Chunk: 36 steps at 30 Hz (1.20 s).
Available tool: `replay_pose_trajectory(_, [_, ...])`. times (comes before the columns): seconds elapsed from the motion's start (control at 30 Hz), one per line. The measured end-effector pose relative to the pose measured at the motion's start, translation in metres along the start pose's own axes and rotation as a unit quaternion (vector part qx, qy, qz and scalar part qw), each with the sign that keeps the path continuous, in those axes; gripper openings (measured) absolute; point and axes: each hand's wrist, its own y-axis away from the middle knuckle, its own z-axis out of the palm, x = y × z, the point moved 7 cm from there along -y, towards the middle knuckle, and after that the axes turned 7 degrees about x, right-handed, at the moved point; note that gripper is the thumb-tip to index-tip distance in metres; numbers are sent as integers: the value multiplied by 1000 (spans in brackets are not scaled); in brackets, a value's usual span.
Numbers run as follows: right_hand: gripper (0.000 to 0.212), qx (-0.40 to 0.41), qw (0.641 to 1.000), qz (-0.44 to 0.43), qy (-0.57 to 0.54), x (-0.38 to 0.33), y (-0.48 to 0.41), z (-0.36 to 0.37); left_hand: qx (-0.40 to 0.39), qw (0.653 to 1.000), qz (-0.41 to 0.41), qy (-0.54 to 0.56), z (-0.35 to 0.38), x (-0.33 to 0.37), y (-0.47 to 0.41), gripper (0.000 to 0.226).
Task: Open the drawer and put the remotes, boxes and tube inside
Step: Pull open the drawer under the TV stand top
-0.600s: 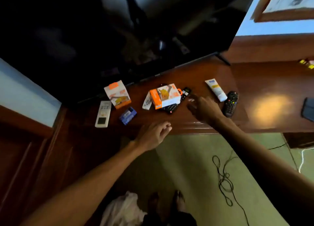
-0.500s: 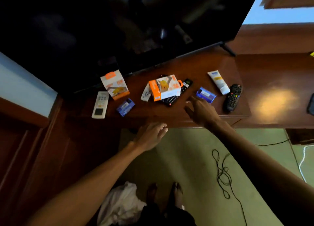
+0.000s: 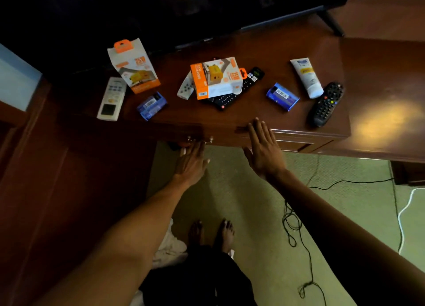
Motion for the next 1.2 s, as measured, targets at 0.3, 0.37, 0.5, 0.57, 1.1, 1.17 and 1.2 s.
replay_pose_trajectory(0.3, [67,29,999,-23,34,4,6,7,29,1000,-4,-4,28,1,11,106])
replay_pose_trajectory(0.37, [68,31,999,-23,39,5,7,8,28,1000,6,-9,30,-3,13,108])
replay_pose_trajectory(0.5, [71,25,999,-19,37,4,8,8,13,1000,14,5,28,-6,27,109])
replay_pose_trajectory(0.57, [72,21,999,-14,33,3,8,7,12,1000,6,18,27,-1,40,109])
replay_pose_trajectory(1.1, [73,-90,993,15,-78,-44,36,26,131,986,50,93,-81,-49,60,67])
replay_pose_trajectory(1.17, [75,-104,992,19,-68,-50,31,37,70,995,58,50,-71,-69,44,73])
replay_pose_trajectory(1.2, [74,-104,993,19,-58,-52,29,42,64,995,68,39,-68,-75,40,72])
